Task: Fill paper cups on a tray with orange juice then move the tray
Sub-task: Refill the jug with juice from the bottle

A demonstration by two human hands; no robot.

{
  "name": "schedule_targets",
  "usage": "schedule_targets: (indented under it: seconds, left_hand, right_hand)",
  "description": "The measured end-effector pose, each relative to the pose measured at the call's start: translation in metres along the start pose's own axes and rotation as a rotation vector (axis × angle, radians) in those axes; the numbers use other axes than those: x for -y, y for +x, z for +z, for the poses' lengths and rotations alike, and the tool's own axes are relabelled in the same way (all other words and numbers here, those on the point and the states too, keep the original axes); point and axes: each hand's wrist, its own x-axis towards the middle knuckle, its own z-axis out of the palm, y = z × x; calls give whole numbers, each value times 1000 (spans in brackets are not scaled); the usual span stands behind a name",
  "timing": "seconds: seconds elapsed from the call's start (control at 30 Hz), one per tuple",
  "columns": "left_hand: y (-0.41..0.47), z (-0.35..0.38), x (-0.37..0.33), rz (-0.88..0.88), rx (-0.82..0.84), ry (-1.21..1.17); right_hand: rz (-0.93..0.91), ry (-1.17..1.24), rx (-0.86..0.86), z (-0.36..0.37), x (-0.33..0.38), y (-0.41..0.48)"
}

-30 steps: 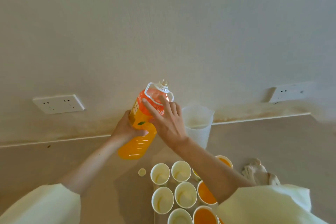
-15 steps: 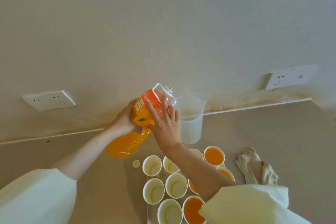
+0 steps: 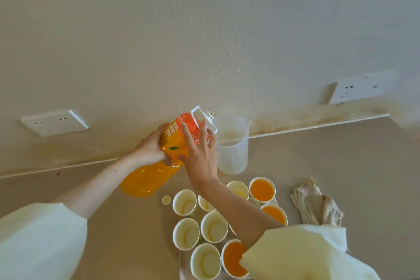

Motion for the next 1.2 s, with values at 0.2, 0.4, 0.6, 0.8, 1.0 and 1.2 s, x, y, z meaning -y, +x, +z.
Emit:
schedule_targets:
  seconds: [0.2,0.4,0.6,0.8,1.0,1.2]
  left_hand:
    - [0,-3,-1,-20,17,68]
    - [1,-6,0,-52,40,95]
    - [0,-7,-3,-65,50,98]
    - [-1,-11,-6,-74,73,169]
    - [-2,-12,-8,-92,81,294]
    - [-5,-15,-13,-114,90,338]
  right_hand:
    - [24,85,59,-3,2,-2]
    - [68,92,148,-6,7,-3]
    - [85,102,173,-10,8,-2]
    - [137,159,179,-7,12,-5]
    - [193,216,174,-5,18,-8]
    - [204,225,178,-6,19,-9]
